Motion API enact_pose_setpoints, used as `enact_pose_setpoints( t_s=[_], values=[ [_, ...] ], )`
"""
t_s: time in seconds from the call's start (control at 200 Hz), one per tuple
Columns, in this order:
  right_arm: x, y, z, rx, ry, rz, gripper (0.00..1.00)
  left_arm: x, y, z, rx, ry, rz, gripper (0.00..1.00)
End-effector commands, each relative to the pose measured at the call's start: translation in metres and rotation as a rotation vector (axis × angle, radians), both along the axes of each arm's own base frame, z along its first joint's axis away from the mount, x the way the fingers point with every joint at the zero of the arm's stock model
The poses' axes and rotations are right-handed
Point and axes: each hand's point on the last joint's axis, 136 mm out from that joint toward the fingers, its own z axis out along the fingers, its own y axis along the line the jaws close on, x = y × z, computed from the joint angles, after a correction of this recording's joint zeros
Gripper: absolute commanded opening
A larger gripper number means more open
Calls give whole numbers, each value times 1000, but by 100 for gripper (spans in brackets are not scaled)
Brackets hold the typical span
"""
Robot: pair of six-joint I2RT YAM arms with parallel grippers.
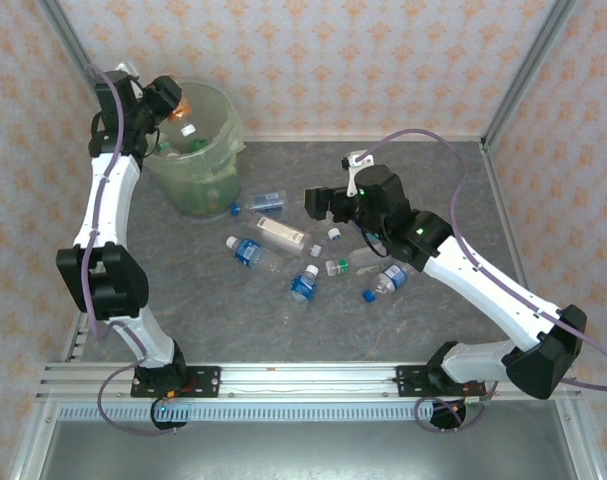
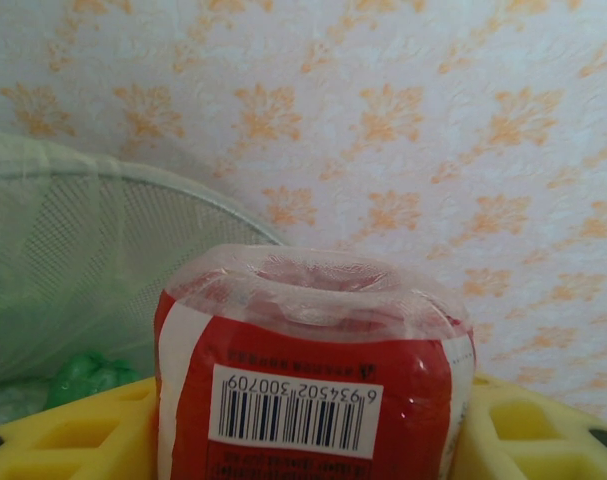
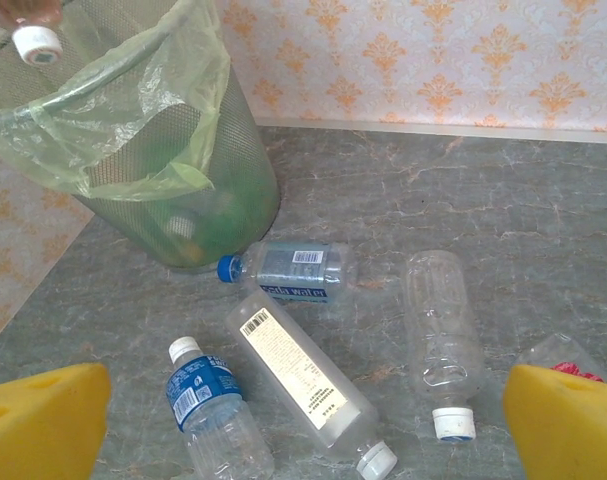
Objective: Put the plastic bottles in the bin
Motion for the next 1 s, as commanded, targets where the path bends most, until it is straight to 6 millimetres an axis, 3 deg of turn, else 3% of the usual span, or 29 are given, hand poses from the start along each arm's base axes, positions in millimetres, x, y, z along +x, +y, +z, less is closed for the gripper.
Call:
enact_pose_setpoints(
  t_s=[0.0, 0.255, 0.345, 0.47, 0.831, 0.991],
  values=[
    [3, -9, 20, 29, -48, -36, 100, 6, -15, 1, 82, 25, -28, 56],
    [3, -13, 17, 31, -39, -51, 100, 21, -39, -22, 158, 109, -83, 63],
    [3, -12, 16, 34, -36, -51, 100, 19, -43, -22, 172, 119, -84, 82],
    [3, -11, 15, 38, -33, -50, 100, 13, -40, -15, 186, 119, -63, 96],
    [4, -7, 9, 61, -17, -45, 100, -18, -51, 25, 162, 37, -95, 99],
    [3, -4, -1, 73, 20, -45, 100, -38, -65, 30, 150, 17, -125, 99]
  ],
)
